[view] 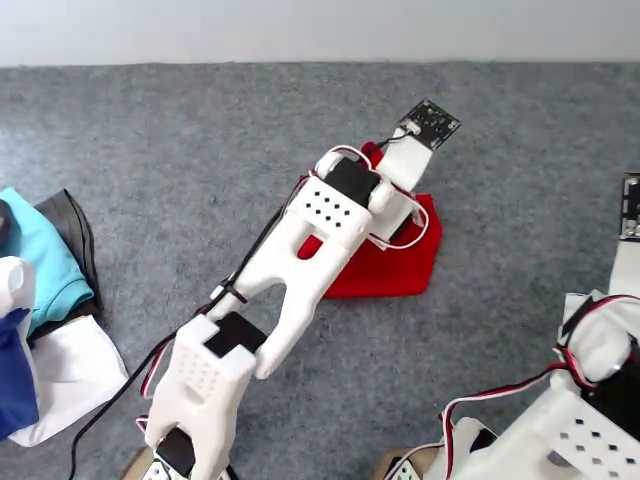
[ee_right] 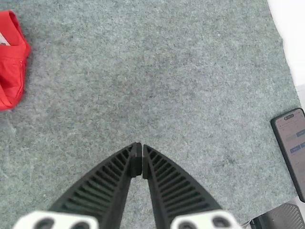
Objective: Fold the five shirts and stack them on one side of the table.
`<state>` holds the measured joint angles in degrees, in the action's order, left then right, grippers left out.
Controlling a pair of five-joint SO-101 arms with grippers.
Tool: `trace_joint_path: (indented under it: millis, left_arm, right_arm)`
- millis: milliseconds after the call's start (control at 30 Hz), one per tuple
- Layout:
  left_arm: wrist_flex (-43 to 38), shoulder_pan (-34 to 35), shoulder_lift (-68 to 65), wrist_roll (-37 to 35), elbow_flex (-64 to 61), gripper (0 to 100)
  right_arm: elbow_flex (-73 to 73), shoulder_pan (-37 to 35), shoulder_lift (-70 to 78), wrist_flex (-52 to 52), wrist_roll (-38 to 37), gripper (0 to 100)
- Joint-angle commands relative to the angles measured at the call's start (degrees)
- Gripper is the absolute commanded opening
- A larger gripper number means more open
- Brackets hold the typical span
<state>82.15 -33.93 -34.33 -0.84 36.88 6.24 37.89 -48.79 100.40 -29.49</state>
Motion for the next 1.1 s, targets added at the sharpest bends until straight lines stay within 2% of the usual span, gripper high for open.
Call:
trace_joint_path:
  millis: [0,100,200,367,467,600,700,800,1067]
  left_arm:
    - [-0.5,-0.4,-2.6,-0.4,7.3,4]
    - [0.8,-0.4,-6.9,-0.9,11.3,15]
    - [3.8,-0.3,-9.8,-5.2,16.4,24]
    - [13.0,0.3,-11.7,-4.8,27.6,25]
    - [18.5,2.8,-11.9,-4.9,32.8,25]
    - [18.5,8.4,-10.5,-4.7,32.2,18]
    - [18.5,11.8,-9.6,-4.0,29.0,9]
    - [18.5,12.9,-9.5,0.2,22.0,2]
    - [18.4,12.3,2.8,0.8,-4.4,1]
  right_arm:
    - [0.1,0.5,-0.4,2.2,0.3,0.9]
    - [0.1,0.5,-0.4,2.2,0.4,0.9]
    - [0.1,0.5,-0.4,2.2,0.4,0.9]
    - [0.1,0.5,-0.4,2.2,0.3,0.9]
    - [0.1,0.5,-0.4,2.2,0.3,0.9]
    - [0.1,0.5,-0.4,2.2,0.4,0.9]
    - [0.1,0.5,-0.4,2.2,0.5,0.9]
    - [0.1,0.5,-0.4,2.2,0.5,0.9]
    - [0.1,0.5,-0.4,2.2,0.3,0.9]
